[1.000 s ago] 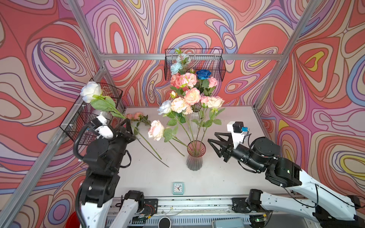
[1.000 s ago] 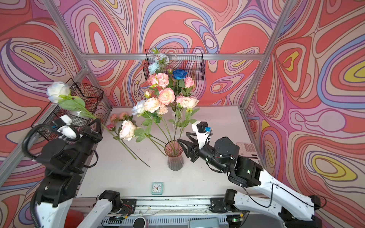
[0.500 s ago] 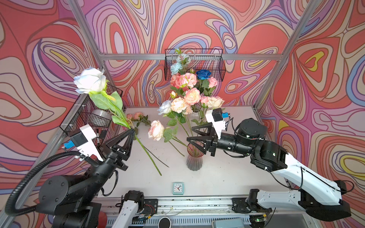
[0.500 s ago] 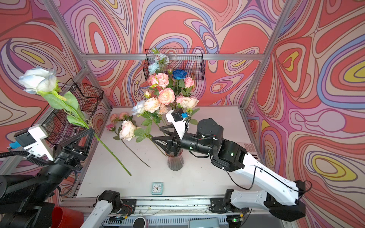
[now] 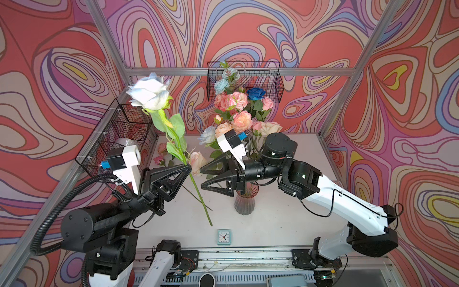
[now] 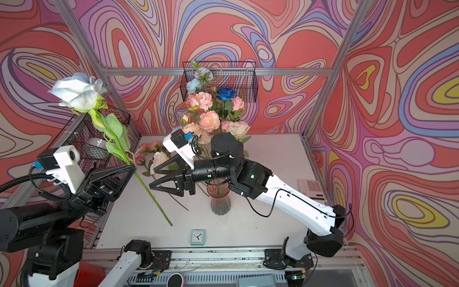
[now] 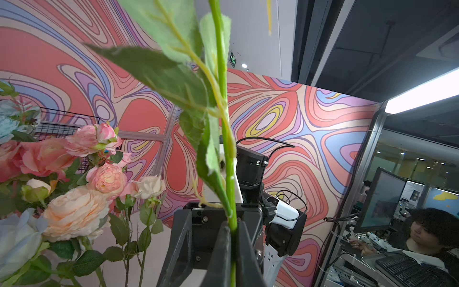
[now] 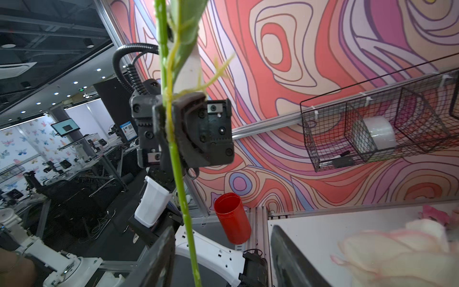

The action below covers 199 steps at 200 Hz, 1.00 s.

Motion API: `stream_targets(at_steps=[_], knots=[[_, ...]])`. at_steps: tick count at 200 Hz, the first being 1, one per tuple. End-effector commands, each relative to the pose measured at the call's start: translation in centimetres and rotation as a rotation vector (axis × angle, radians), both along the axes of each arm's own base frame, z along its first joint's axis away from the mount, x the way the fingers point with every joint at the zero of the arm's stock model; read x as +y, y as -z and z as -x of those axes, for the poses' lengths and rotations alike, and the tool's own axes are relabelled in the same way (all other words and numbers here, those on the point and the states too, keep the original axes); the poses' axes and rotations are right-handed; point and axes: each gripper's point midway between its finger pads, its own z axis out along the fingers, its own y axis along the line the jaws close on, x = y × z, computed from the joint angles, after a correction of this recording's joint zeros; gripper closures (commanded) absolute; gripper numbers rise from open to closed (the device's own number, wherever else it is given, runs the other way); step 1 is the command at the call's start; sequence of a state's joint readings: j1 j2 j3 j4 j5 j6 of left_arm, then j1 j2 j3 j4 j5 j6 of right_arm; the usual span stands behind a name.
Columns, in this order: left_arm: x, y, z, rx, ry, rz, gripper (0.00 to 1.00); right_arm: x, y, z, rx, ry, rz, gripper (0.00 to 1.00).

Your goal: Arrange the flowers into the vase

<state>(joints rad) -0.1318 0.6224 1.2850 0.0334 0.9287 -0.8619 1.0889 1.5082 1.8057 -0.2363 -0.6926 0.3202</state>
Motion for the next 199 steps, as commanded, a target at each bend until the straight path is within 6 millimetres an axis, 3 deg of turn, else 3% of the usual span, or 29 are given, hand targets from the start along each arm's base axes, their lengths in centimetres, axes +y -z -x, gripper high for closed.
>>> stream_targets(at_steps=[1,84,108,118,135,151,173,199], knots=[[-0.4,-0.7,1.1,-0.045,0.065,0.004,1.0,-0.4,-2.1,1.8,-0.025,-0.08,-0.058,0.39],[-1.0,0.1,-1.1,0.019,0.13,0.031,1.0,0.8,-1.3,1.2,-0.02,-0.075,-0.032,0.71],[-1.0,0.3,-1.6,0.035,0.132,0.037,1.0,0.9,-1.1,1.1,-0.02,-0.064,-0.03,0.91],[-1.0,0.4,-1.7,0.039,0.124,0.043,0.88,0.8,-1.1,0.9,-0.02,-0.05,-0.03,1.0],[-0.7,0.7,-2.2,0.057,0.093,0.051,0.45,0.2,-1.1,0.7,-0.029,-0.015,-0.035,1.0],[-0.5,0.9,-2.5,0.064,0.065,0.058,0.19,-0.6,-0.9,0.3,-0.039,0.032,-0.036,1.0],[-0.1,1.1,-2.6,0.068,0.021,0.068,0.01,-2.2,-0.6,-0.6,-0.065,0.145,-0.026,1.0],[1.8,1.8,-3.2,0.07,-0.154,0.091,0.0,-5.0,0.1,-2.2,-0.105,0.317,-0.011,1.0]])
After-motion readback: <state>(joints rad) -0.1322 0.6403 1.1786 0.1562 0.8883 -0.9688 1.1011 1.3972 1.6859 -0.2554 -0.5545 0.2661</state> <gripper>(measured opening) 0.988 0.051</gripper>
